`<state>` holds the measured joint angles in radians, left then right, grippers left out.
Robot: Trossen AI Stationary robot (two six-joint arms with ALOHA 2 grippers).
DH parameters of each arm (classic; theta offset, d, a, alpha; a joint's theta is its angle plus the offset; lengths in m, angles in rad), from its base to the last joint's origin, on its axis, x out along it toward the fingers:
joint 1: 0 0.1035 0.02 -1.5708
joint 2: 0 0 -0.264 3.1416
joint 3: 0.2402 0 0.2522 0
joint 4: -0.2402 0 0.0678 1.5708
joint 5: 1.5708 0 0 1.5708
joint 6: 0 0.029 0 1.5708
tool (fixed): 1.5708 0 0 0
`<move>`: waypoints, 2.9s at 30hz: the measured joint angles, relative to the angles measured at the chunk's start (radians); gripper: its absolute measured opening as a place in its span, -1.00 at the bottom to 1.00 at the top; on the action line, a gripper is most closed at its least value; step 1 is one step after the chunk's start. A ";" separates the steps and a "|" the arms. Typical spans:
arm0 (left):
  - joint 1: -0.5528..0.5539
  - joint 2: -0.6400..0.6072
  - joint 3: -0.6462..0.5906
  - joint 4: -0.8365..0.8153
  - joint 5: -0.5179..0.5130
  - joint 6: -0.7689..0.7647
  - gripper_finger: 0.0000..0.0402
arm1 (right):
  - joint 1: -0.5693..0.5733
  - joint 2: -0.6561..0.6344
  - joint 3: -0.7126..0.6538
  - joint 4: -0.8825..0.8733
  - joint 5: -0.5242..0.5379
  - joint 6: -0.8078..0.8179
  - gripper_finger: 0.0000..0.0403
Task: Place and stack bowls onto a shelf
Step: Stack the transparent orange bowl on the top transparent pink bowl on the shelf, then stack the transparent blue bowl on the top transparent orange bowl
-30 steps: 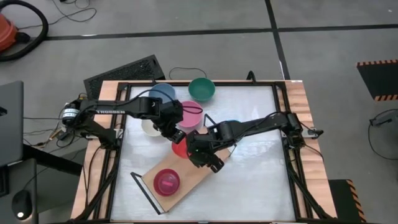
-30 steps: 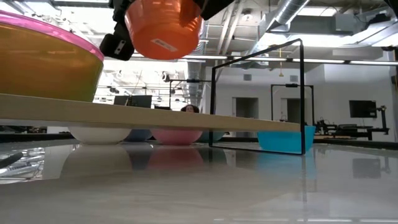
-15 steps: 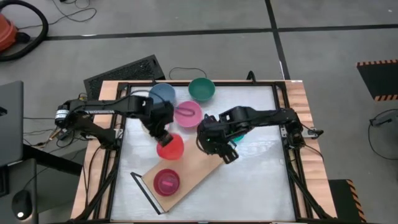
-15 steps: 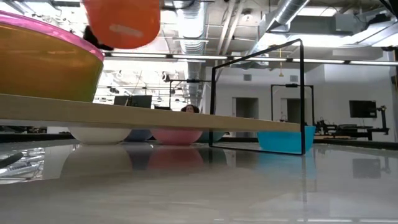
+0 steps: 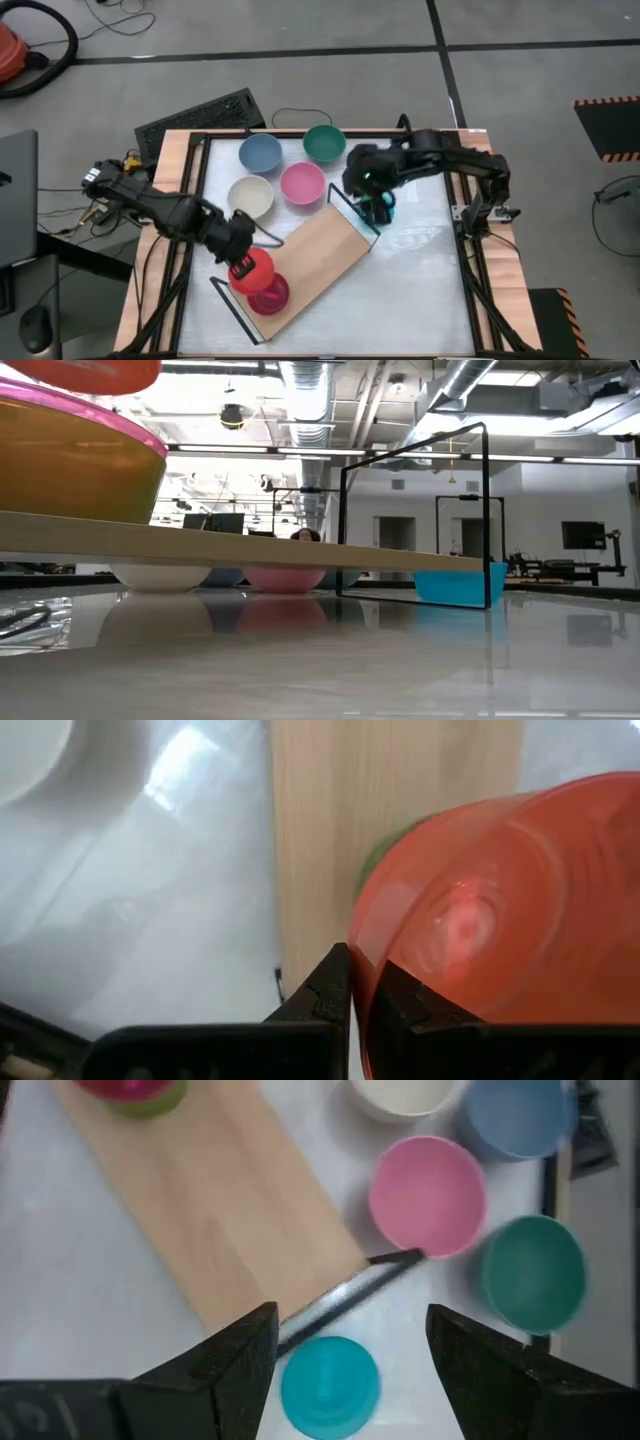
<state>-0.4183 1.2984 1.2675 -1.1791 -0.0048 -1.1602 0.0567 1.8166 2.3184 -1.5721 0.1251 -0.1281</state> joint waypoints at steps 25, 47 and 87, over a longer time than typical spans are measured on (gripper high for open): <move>-0.071 0.212 0.000 0.140 0.017 -0.047 -1.00 | -0.060 -0.019 0.000 0.001 -0.022 -0.011 0.39; -0.086 0.226 0.000 0.148 0.016 0.035 -0.37 | -0.059 -0.018 0.000 0.001 -0.023 -0.013 0.39; 0.004 -0.124 0.000 0.018 -0.474 0.008 -0.03 | -0.459 -0.392 -1.373 0.720 -0.123 0.245 0.39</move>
<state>-0.4141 1.1747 1.2671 -1.1614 -0.4787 -1.1524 -0.4026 1.4251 0.9457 -0.8525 0.0017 0.1165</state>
